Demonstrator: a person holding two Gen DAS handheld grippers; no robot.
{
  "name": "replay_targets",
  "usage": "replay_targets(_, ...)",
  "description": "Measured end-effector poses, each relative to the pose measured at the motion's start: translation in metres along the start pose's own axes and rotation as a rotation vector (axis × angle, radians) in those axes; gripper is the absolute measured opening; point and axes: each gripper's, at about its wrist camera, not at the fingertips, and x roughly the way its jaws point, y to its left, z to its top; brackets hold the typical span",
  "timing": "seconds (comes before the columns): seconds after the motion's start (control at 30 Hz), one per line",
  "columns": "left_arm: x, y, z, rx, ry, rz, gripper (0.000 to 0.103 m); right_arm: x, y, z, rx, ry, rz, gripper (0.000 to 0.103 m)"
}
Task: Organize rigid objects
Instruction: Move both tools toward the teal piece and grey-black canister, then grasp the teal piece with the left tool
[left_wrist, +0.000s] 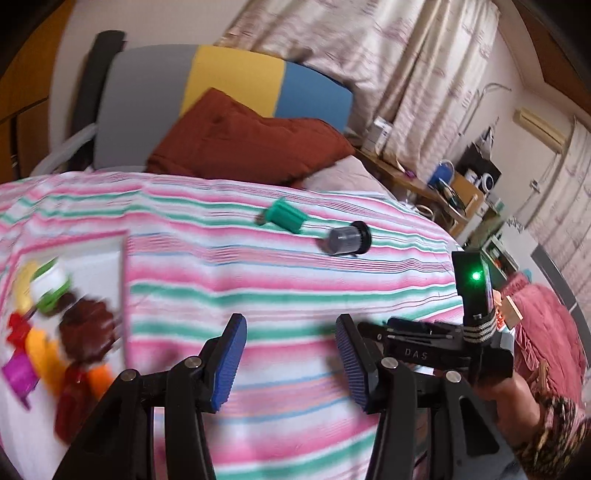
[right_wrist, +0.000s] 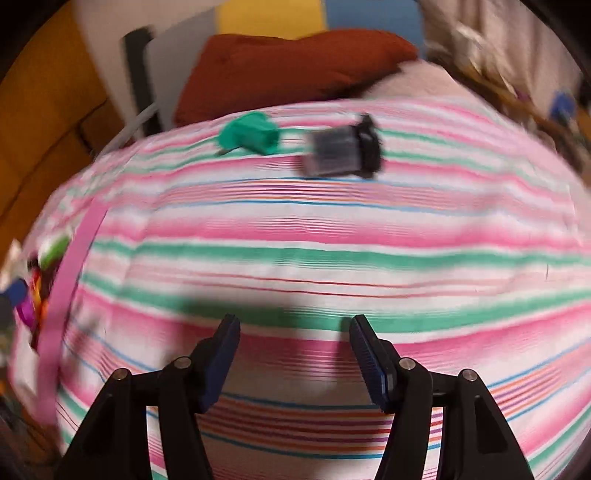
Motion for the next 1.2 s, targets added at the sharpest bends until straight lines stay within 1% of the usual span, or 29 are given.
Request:
replay_targets(0.1, 0.023, -0.013, 0.015, 0.012, 0.02, 0.0, 0.051, -0.003, -0.009, 0.005, 0.039, 0.0, 0.002, 0.063)
replay_targets(0.17, 0.039, -0.018, 0.026, 0.003, 0.038, 0.001, 0.051, -0.004, -0.013, 0.009, 0.055, -0.006, -0.002, 0.063)
replay_targets(0.27, 0.061, -0.021, 0.04, -0.015, 0.061, 0.011, 0.051, -0.005, -0.019, 0.013, 0.1, -0.002, 0.016, 0.065)
replay_targets(0.33, 0.08, -0.024, 0.051, -0.024, 0.078, 0.025, 0.055, -0.003, -0.022, 0.016, 0.122, -0.001, 0.022, 0.065)
replay_targets(0.37, 0.086, -0.023, 0.053, -0.026, 0.083, 0.031, 0.058, -0.004, -0.023, 0.016, 0.127, -0.002, 0.021, 0.066)
replay_targets(0.4, 0.098, -0.024, 0.059, -0.026, 0.091, 0.054, 0.06, -0.004, -0.024, 0.017, 0.129, -0.005, 0.016, 0.066)
replay_targets(0.53, 0.133, -0.023, 0.077, -0.014, 0.122, 0.117, 0.06, -0.006, -0.027, 0.017, 0.132, -0.013, 0.008, 0.066)
replay_targets(0.67, 0.165, -0.018, 0.093, -0.021, 0.152, 0.144, 0.06, -0.006, -0.028, 0.019, 0.132, -0.018, 0.002, 0.066)
replay_targets(0.73, 0.177, -0.016, 0.1, -0.016, 0.148, 0.149, 0.06, -0.005, -0.029, 0.02, 0.134, -0.018, 0.003, 0.066)
replay_targets(0.77, 0.182, -0.017, 0.103, -0.003, 0.135, 0.152, 0.064, -0.006, -0.03, 0.02, 0.139, -0.018, 0.005, 0.066)
replay_targets(0.8, 0.184, -0.018, 0.105, 0.01, 0.127, 0.154, 0.073, -0.005, -0.031, 0.02, 0.146, -0.017, 0.011, 0.066)
replay_targets(0.87, 0.196, -0.017, 0.109, 0.038, 0.116, 0.172, 0.08, -0.005, -0.032, 0.021, 0.154, -0.017, 0.016, 0.066)
replay_targets(0.97, 0.211, -0.006, 0.115, 0.011, 0.121, 0.199, 0.08, -0.006, -0.033, 0.022, 0.159, -0.019, 0.019, 0.066)
replay_targets(1.0, 0.217, -0.002, 0.117, -0.007, 0.13, 0.198, 0.082, -0.006, -0.032, 0.022, 0.159, -0.02, 0.02, 0.066)
replay_targets(1.07, 0.224, 0.005, 0.12, -0.043, 0.124, 0.17, 0.083, -0.005, -0.031, 0.023, 0.158, -0.021, 0.02, 0.066)
replay_targets(1.2, 0.237, 0.005, 0.123, -0.056, 0.133, 0.13, 0.083, -0.002, -0.032, 0.023, 0.166, -0.011, 0.022, 0.066)
